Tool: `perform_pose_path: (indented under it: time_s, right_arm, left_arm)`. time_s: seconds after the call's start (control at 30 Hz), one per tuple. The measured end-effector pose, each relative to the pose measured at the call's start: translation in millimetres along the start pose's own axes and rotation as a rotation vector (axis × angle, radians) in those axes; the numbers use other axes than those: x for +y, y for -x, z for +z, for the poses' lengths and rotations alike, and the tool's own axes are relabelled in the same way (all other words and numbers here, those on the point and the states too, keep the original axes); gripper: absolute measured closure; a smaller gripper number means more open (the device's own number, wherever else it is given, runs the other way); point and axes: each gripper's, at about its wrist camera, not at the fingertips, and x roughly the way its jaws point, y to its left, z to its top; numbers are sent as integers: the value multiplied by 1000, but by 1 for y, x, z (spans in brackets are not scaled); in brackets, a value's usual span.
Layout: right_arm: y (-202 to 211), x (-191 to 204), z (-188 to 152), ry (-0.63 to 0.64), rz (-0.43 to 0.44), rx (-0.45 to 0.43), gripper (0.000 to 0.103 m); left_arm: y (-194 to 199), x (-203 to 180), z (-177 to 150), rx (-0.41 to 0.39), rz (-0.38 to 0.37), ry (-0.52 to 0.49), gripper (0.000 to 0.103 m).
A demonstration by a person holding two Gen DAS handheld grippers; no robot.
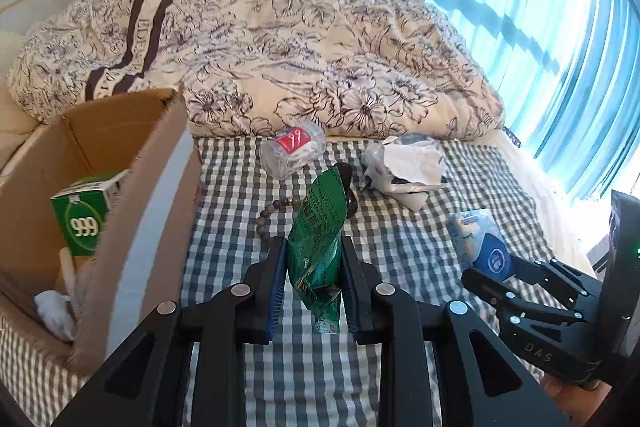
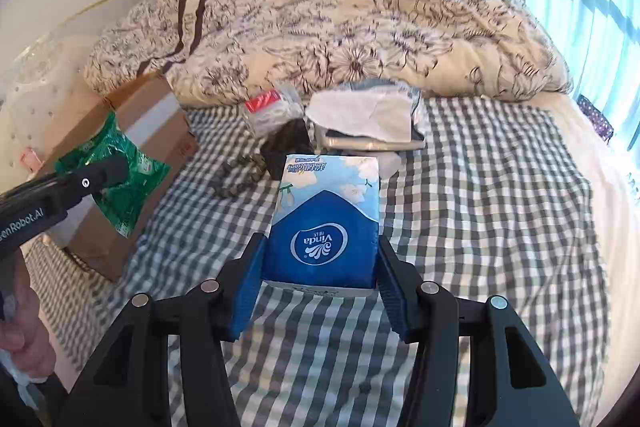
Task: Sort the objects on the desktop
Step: 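Carry the green packet and tissue pack with both tools over the cardboard box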
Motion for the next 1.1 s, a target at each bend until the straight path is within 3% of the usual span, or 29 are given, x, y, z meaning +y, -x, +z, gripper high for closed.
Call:
perform_pose_path:
  time_s: [1.1]
  right_arm:
    - [207,81,-2,59,57,-277,50]
  left_arm:
    - [210,-18,-19,-242,79,-74,77]
